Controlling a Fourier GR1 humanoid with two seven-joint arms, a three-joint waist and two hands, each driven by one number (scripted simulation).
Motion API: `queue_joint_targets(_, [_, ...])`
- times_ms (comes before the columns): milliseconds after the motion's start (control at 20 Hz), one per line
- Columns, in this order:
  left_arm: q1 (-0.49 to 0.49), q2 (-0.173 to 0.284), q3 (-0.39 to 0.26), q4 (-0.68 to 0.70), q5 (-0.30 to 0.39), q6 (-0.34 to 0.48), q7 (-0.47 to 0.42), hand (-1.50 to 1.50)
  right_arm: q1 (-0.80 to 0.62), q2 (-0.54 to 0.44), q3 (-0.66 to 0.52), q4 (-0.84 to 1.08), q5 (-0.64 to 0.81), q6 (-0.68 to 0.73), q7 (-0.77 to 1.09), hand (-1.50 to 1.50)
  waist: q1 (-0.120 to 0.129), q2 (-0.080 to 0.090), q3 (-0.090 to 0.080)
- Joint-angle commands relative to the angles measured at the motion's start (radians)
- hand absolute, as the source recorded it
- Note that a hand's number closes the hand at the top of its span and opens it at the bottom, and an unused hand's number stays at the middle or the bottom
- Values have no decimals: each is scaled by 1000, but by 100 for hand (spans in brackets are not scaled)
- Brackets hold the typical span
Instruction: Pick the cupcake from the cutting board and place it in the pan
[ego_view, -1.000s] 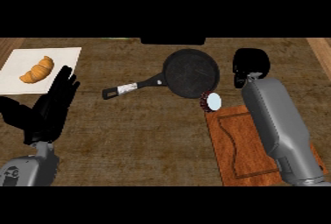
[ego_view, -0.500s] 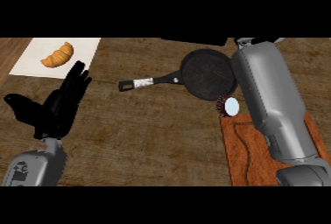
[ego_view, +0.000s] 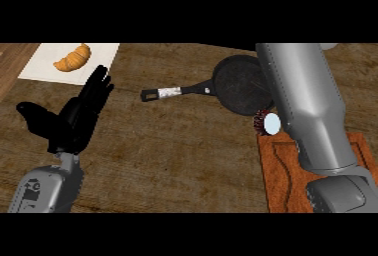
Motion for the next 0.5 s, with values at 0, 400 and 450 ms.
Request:
queue_joint_targets(0, [-11,-4,-2,7,-6,9,10,0,-44,28,-60,20,91,-2,264,150,-14,-6,3])
queue_joint_targets(400, [4,1,31,28,-7,27,-10,0,-3,63,-175,-28,270,-80,266,150,-57,-15,5])
queue_joint_targets(450, [4,-2,21,23,-4,22,9,0,12,64,-178,-36,278,-103,266,150,-52,-20,6])
